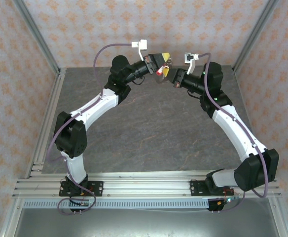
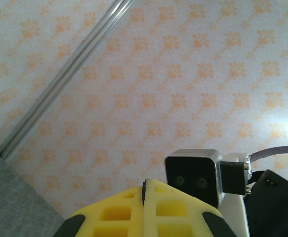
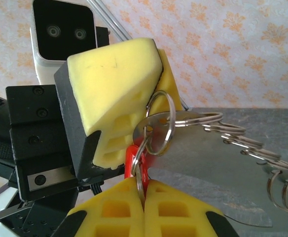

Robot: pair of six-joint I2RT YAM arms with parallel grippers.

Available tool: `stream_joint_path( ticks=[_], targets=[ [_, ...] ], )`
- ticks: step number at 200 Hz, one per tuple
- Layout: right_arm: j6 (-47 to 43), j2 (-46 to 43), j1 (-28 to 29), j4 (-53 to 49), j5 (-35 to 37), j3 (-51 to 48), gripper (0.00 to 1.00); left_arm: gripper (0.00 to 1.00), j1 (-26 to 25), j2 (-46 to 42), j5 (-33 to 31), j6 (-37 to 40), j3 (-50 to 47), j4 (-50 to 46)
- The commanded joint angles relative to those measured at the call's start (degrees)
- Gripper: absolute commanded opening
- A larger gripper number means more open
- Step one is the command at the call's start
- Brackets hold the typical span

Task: Put the keys on the keyring

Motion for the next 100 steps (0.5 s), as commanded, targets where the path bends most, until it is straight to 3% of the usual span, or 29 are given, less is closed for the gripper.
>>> stream_joint_path(
  ticks=[1, 55, 100],
  targets=[
    [-1.2, 0.3, 0.6, -3.4, 3.1, 3.1, 0.00, 0.00, -1.7, -5.3, -0.4, 6.8, -0.3, -3.4],
    [0.7, -0.9, 0.6, -6.5, 8.3, 4.0, 0.00, 0.00, -1.9, -7.1, -2.1, 13.0, -2.1, -8.9],
    [1.1, -0.4, 0.7, -7.2, 9.3, 5.7, 0.00, 0.00, -2.0, -7.1, -2.3, 12.7, -3.0, -8.4]
  ],
)
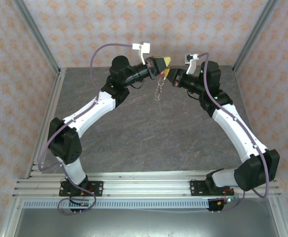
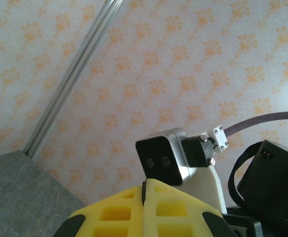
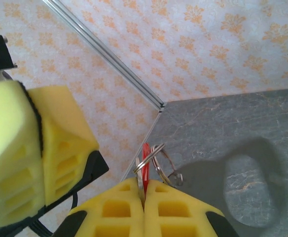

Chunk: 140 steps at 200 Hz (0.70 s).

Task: Put the keys on the keyring

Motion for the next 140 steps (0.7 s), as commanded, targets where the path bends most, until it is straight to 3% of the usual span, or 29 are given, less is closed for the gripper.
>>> stream_joint_path(
  ticks=[1, 54, 89, 140],
  targets=[
    [0.6, -0.5, -0.1, 1.0, 1.9, 3.1, 0.00, 0.00, 0.0, -1.8, -0.2, 1.6, -1.2, 0.2],
    [1.5, 0.0, -1.5, 0.8, 2.8, 3.5, 0.00, 0.00, 0.9, -4.8, -6.0, 1.8, -4.0, -2.0],
    [4.7, 0.5, -4.3, 2.7, 0.6, 3.3, 0.00, 0.23, 1.6, -7.6, -8.9, 2.5, -7.9, -3.3],
    [9.6, 2.5, -8.5, 6.7, -6.5, 3.5, 0.00, 0.64, 1.7, -11.9, -12.2, 4.2, -13.0, -5.6]
  ],
)
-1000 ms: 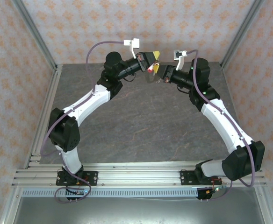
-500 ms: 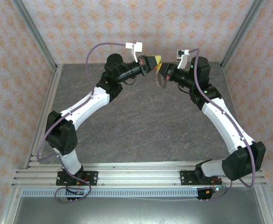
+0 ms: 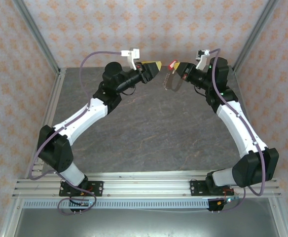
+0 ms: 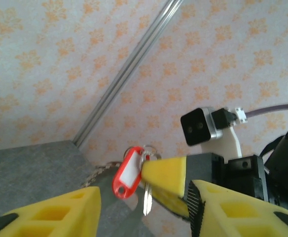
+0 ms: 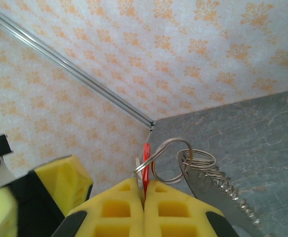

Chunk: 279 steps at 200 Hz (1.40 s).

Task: Put the keys on the keyring

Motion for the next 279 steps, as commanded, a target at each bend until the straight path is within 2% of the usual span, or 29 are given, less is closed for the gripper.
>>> stream_joint_path(
  ticks=[1, 16, 32, 62, 82, 99, 124, 165, 195, 228, 250, 279],
  targets=[
    [3.0, 0.5, -1.4, 5.1, -4.5, 2.4, 0.00, 0.65, 0.2, -3.5, -3.0, 2.4, -2.0, -1.7],
    [3.5, 0.7, -2.3, 4.9, -5.7, 2.3, 0.00, 0.87, 0.2, -5.1, -4.4, 4.1, -3.0, -4.2],
    [3.8, 1.1, -3.0, 5.2, -7.1, 2.3, 0.00, 1.00, 0.2, -6.3, -5.5, 7.1, -2.6, -8.7],
    [4.8, 2.9, -3.6, 5.6, -9.9, 3.5, 0.00, 1.00, 0.3, -6.1, -8.1, 8.3, -0.8, -16.0],
    [6.2, 4.3, -3.7, 7.5, -11.7, 4.0, 0.00, 1.00, 0.3, -5.9, -10.6, 5.0, -2.3, -13.6],
    [7.5, 5.0, -3.8, 8.2, -11.2, 4.7, 0.00, 1.00, 0.2, -5.3, -11.4, -1.4, -1.9, -13.3],
    [14.6, 7.2, -3.9, 12.7, -10.2, 6.5, 0.00, 1.00, 0.2, -4.0, -11.3, -6.4, 1.7, -19.2],
    [25.7, 11.4, -3.9, 19.2, -9.3, 10.2, 0.00, 1.00, 0.2, -5.4, -11.7, -10.1, -0.7, -19.6],
    [29.9, 13.9, -4.1, 21.0, -7.9, 11.9, 0.00, 1.00, 0.2, -6.5, -11.7, -17.8, -3.4, -16.5],
    [40.8, 17.1, -4.7, 28.8, -6.6, 12.5, 0.00, 1.00, 0.1, -6.5, -12.2, -25.4, -3.2, -17.8],
    [46.4, 18.5, -4.8, 32.6, -6.3, 13.5, 0.00, 1.00, -0.2, -6.2, -12.3, -24.9, -3.1, -19.2],
    [47.3, 18.0, -4.9, 31.7, -6.9, 14.2, 0.00, 1.00, -0.8, -6.0, -13.0, -19.8, -4.0, -21.5]
  ],
)
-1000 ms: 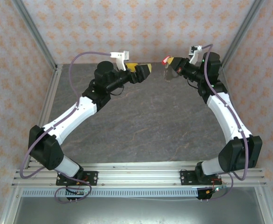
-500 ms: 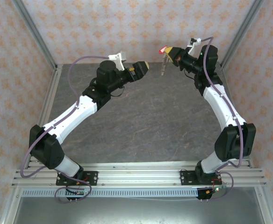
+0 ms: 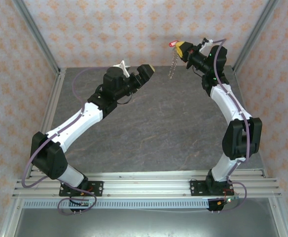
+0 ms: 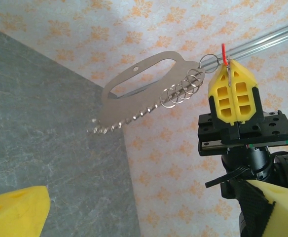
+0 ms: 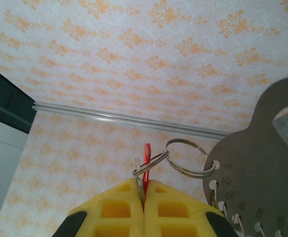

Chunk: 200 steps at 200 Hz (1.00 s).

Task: Put the keys on the keyring

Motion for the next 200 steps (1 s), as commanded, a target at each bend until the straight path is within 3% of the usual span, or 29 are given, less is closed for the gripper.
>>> stream_joint_path(
  ticks=[1, 98, 200],
  targets=[
    [4.4, -1.1, -0.3, 5.7, 0.0, 3.8, 0.00, 1.00, -0.6, -1.2, -1.5, 2.3, -0.7, -2.4],
    [4.4, -2.5, -0.4, 7.1, -3.4, 0.8, 0.00, 1.00, -0.6, 1.6, -0.5, 1.5, 0.9, -1.1],
    [3.5, -1.3, -0.4, 10.1, -3.1, -8.0, 0.00, 1.00, -0.4, -6.0, -5.1, 6.7, -4.4, -6.3]
  ],
)
